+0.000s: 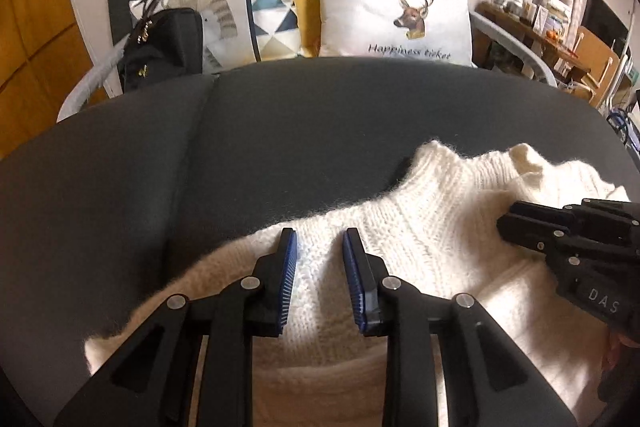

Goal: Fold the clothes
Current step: 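Close the left gripper on the folded sweater near the collar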

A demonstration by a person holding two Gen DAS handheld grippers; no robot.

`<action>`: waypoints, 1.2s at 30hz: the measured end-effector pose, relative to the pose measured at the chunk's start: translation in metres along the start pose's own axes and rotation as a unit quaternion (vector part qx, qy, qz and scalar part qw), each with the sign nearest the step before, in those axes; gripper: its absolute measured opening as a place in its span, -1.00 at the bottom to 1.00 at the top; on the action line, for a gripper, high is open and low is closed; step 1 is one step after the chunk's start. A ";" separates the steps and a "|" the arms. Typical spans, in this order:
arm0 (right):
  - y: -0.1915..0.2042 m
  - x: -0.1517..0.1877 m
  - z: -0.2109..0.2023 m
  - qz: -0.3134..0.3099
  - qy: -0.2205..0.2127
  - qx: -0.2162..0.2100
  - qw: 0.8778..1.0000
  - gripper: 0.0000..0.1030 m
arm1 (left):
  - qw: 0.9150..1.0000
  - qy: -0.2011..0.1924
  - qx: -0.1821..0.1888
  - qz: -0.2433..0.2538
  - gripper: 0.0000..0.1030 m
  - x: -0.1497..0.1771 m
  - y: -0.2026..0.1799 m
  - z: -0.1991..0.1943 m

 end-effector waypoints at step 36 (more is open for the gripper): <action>-0.080 0.000 -0.042 0.077 -0.043 0.061 0.994 -0.95 | 0.999 -0.014 0.038 0.027 -0.41 -0.008 -0.042 -0.004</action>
Point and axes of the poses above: each gripper's, at about its wrist camera, not at the fingertips, and z roughly the way its jaws point, y to its left, x to its underside, the point moved 3 cm from there along z, roughly the way its jaws point, and after that the axes turned 14 degrees about -x, right-handed, at the moved point
